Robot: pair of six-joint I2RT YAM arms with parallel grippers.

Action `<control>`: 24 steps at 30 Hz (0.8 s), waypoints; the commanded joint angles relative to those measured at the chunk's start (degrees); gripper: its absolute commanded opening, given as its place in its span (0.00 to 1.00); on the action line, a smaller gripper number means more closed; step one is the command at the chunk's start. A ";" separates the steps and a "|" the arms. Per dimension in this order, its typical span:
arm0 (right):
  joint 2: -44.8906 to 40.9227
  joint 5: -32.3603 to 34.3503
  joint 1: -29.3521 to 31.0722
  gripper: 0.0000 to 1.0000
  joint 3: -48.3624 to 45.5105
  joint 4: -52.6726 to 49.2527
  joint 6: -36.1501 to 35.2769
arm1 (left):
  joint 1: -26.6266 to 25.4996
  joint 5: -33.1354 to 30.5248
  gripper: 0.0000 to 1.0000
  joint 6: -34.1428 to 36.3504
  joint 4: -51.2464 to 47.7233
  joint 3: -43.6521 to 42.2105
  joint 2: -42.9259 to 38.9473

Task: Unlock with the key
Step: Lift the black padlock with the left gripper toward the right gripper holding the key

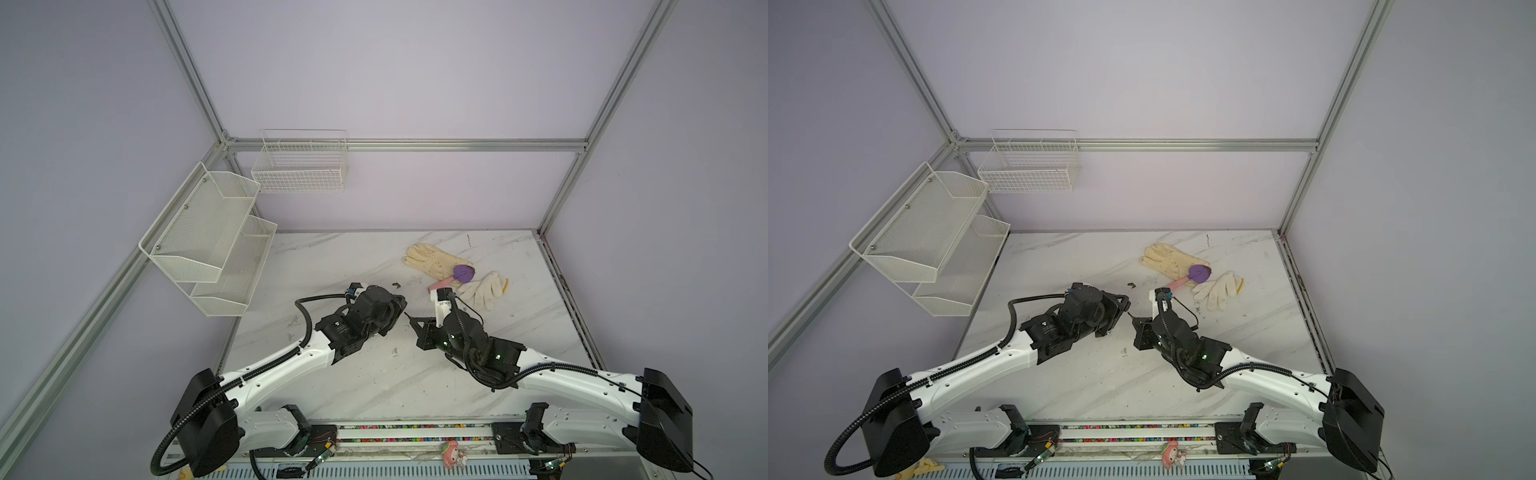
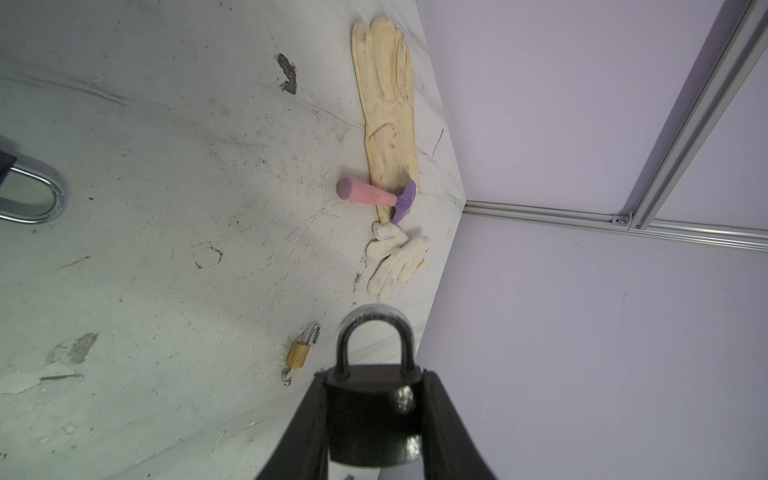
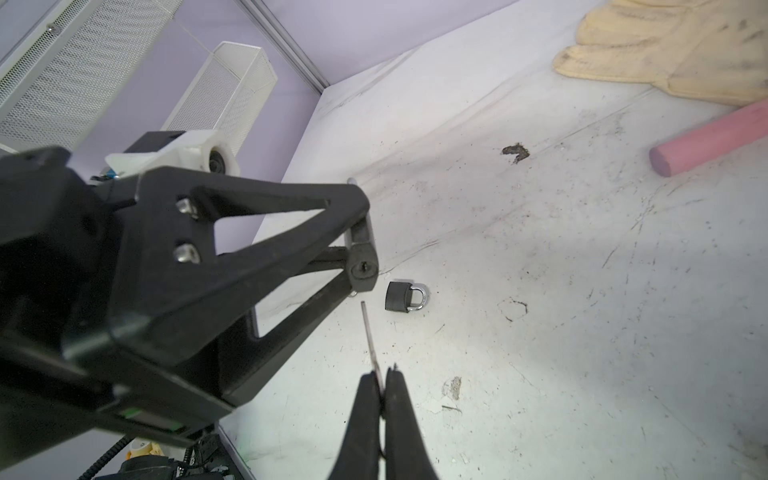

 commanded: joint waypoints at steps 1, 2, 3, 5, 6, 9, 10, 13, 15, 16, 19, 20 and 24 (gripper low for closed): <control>-1.07 4.04 0.82 0.00 -0.08 -0.44 -1.34 | -0.08 -1.47 0.01 1.53 3.32 -2.78 -2.85; -1.17 3.69 0.97 0.00 -0.15 0.23 -1.57 | -0.10 -1.63 0.01 1.21 3.47 -3.15 -3.04; -1.30 3.35 1.18 0.00 -0.23 1.10 -1.86 | -0.09 -1.66 0.02 1.26 3.83 -3.25 -3.14; -1.03 3.59 1.81 0.00 0.15 1.77 -2.26 | -0.11 -1.35 0.01 1.25 4.18 -3.19 -3.04; -0.61 3.82 1.90 0.00 0.70 1.46 -2.48 | -0.04 -1.28 0.02 1.38 4.50 -3.11 -3.02; 0.18 4.02 2.34 0.00 1.69 1.31 -3.16 | -0.13 -0.98 0.01 1.30 5.05 -2.80 -2.53; 0.01 4.04 2.44 0.00 1.48 1.79 -3.25 | -0.12 -0.76 0.01 1.63 5.01 -2.58 -2.35; 0.02 5.91 2.43 0.00 1.46 1.25 -2.65 | -0.21 -0.13 0.00 1.19 5.50 -2.82 -2.38; -0.85 6.21 2.44 0.00 1.19 1.78 -2.68 | -0.34 0.20 0.00 1.34 5.53 -2.99 -2.67; -1.47 6.45 2.44 0.00 0.78 2.38 -2.66 | -0.42 0.17 0.00 1.24 5.61 -3.09 -2.79; -2.58 7.33 2.48 0.00 0.28 3.22 -2.81 | -0.57 -0.40 0.00 1.31 5.70 -3.31 -3.04; -2.45 7.53 2.49 0.00 0.44 2.97 -2.90 | -0.65 -0.44 0.00 1.24 5.71 -3.36 -3.11; -2.26 6.49 2.52 0.00 0.68 3.99 -3.27 | -0.97 -0.45 0.00 1.30 5.77 -3.13 -2.72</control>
